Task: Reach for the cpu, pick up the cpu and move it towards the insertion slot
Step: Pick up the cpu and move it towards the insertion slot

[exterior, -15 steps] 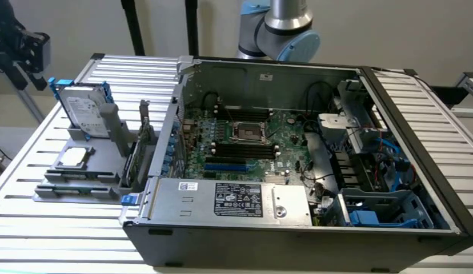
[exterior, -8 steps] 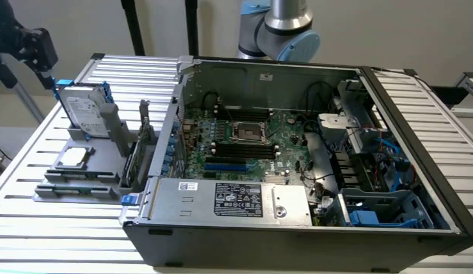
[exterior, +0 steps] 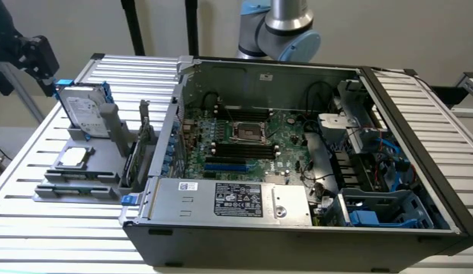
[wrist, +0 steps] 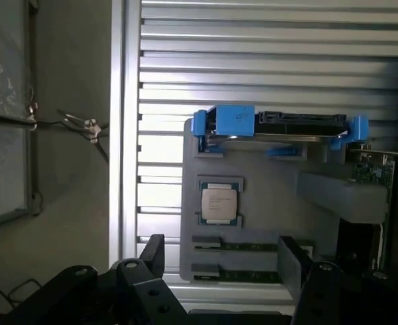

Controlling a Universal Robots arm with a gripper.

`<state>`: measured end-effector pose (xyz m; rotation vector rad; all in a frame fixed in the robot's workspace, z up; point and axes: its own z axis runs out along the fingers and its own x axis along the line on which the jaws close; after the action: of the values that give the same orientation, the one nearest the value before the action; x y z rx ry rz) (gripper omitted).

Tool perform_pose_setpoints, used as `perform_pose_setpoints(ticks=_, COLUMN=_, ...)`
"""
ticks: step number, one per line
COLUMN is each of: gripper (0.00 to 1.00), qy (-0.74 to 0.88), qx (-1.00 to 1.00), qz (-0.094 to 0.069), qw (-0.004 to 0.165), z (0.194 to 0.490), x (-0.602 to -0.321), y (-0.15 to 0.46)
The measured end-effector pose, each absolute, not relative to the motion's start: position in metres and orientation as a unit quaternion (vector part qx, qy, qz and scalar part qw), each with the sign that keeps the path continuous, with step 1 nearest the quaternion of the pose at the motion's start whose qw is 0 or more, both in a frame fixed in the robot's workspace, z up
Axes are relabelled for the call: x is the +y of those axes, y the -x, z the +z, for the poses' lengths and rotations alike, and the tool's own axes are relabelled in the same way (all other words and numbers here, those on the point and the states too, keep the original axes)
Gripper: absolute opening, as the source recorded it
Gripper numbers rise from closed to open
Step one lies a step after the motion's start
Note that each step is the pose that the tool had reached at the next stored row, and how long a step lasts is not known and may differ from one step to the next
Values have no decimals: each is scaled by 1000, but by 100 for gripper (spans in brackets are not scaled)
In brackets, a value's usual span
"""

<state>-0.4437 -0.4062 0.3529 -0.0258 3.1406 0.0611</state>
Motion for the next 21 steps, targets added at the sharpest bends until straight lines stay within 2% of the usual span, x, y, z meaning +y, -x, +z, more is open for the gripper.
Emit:
perform_pose_setpoints(ticks=5, gripper=77, qy=8, qx=1000, qz=19, qw=0, z=344, x=-412, y=437)
perform_pose_setpoints(ticks=21, gripper=77, qy=8, qx=1000, qz=19, qw=0, z=315, x=-406, y=427)
